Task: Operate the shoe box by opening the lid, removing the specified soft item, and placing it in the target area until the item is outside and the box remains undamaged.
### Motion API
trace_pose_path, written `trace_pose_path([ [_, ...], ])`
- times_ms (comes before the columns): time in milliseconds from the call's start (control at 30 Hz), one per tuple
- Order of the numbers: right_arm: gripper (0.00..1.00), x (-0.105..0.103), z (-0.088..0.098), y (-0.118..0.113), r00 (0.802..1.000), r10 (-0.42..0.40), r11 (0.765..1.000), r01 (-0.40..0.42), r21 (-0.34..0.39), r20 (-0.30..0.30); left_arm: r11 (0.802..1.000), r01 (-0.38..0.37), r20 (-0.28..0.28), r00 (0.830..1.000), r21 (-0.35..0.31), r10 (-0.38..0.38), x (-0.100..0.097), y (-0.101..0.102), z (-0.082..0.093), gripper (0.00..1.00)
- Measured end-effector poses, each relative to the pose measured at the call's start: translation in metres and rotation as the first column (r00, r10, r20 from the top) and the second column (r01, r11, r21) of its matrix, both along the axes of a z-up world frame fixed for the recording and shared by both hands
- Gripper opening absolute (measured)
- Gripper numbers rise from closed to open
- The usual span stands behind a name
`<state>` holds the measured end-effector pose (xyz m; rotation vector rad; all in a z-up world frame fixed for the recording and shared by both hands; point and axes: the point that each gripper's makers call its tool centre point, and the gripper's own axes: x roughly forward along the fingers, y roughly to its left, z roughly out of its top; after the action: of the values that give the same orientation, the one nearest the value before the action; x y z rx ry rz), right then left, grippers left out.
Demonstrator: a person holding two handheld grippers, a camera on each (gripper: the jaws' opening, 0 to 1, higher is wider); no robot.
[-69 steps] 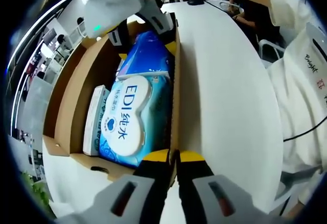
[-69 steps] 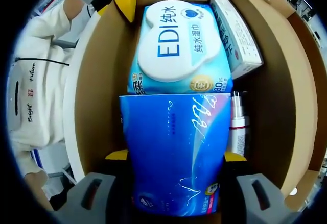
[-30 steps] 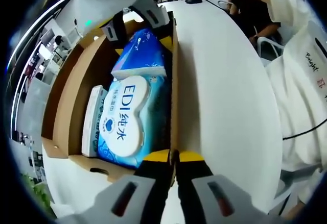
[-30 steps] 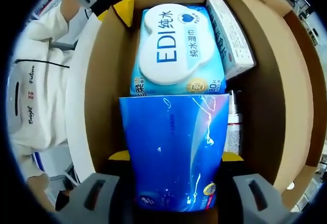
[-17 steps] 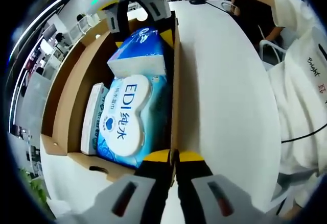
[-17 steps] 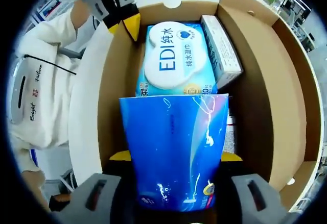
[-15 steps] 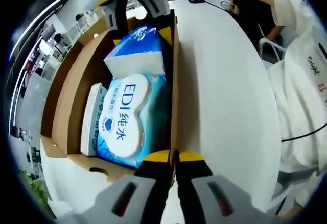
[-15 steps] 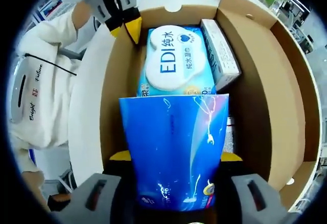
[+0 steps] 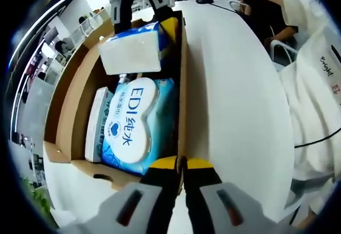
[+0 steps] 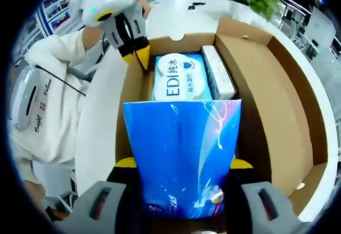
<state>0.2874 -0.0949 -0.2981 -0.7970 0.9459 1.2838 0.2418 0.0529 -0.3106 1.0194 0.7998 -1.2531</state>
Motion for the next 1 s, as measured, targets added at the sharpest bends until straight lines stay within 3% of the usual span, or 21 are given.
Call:
trace_pose_path([
  [167, 0.60, 0.002, 0.035, 0.012, 0.998, 0.031, 1.000, -0.031, -0.005, 0.053, 1.000, 0.003, 0.005, 1.000, -0.013, -0.003, 0.002, 0.000, 0.001, 0.03],
  [300, 0.60, 0.002, 0.051, 0.008, 0.994, 0.046, 0.993, -0.035, -0.113, 0.097, 1.000, 0.006, -0.004, 1.000, -0.007, -0.006, 0.001, 0.001, 0.001, 0.03],
  [467, 0.61, 0.003, 0.043, 0.011, 0.994, 0.055, 0.990, -0.041, -0.137, 0.096, 1.000, 0.009, -0.005, 1.000, -0.006, -0.009, 0.001, 0.001, 0.002, 0.03],
  [600, 0.61, 0.005, 0.037, 0.002, 0.994, 0.080, 0.966, -0.060, -0.250, 0.071, 1.000, 0.008, -0.009, 1.000, -0.011, -0.008, 0.001, 0.001, 0.003, 0.03],
  [800, 0.61, 0.004, 0.042, 0.000, 0.995, 0.095, 0.938, -0.078, -0.338, 0.033, 1.000, 0.000, -0.023, 1.000, -0.006, 0.000, 0.000, 0.000, 0.003, 0.02],
  [1000, 0.61, 0.006, 0.054, -0.013, 0.993, 0.105, 0.925, -0.079, -0.372, 0.052, 1.000, 0.015, -0.029, 0.999, -0.007, -0.015, 0.000, 0.000, 0.003, 0.02],
])
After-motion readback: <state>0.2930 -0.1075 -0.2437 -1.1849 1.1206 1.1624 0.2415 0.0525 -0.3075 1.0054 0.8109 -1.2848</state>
